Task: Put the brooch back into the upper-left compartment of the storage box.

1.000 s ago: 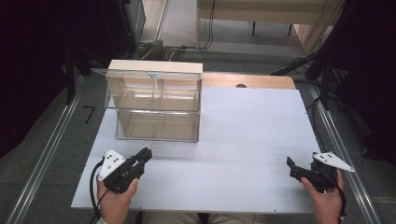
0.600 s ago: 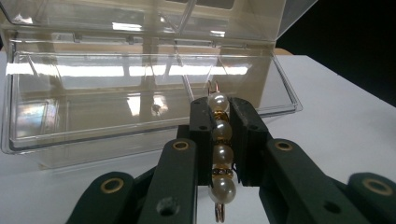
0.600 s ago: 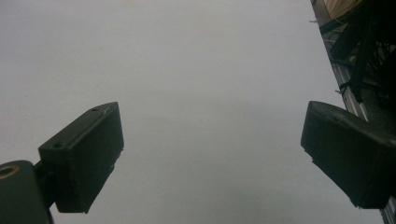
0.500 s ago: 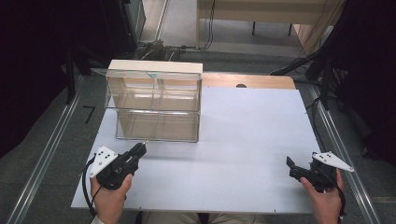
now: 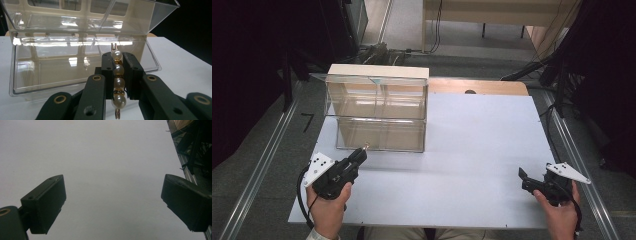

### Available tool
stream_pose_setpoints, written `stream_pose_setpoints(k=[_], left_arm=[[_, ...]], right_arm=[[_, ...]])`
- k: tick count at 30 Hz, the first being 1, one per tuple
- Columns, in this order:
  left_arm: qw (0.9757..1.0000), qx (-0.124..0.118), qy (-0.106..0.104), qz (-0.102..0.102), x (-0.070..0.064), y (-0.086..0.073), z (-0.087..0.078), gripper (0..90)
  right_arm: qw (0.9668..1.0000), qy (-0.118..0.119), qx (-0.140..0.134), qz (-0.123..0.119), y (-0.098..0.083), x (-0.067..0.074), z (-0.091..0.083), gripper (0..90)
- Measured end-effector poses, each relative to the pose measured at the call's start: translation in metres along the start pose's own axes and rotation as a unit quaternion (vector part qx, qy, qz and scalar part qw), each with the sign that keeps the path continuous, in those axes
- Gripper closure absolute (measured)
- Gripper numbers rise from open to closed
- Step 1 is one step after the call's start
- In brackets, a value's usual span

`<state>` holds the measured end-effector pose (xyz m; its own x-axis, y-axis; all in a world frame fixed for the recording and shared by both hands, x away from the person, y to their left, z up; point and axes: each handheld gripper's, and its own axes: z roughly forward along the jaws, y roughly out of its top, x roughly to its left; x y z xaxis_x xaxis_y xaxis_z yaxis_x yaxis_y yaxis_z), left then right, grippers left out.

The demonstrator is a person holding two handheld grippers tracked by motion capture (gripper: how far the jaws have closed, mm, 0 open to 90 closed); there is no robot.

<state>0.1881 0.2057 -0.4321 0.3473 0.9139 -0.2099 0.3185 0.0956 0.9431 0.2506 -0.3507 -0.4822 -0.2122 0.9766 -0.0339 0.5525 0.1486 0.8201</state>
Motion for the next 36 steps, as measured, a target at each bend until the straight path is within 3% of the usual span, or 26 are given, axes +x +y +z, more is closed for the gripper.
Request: stream_pose_setpoints(k=[36], left_arm=[[0.9990, -0.043, 0.010, -0.006, 0.008, 0.035, -0.001, 80.5]], right_arm=[[1.0000, 0.000, -0.001, 0.002, 0.000, 0.000, 0.000, 4.4]])
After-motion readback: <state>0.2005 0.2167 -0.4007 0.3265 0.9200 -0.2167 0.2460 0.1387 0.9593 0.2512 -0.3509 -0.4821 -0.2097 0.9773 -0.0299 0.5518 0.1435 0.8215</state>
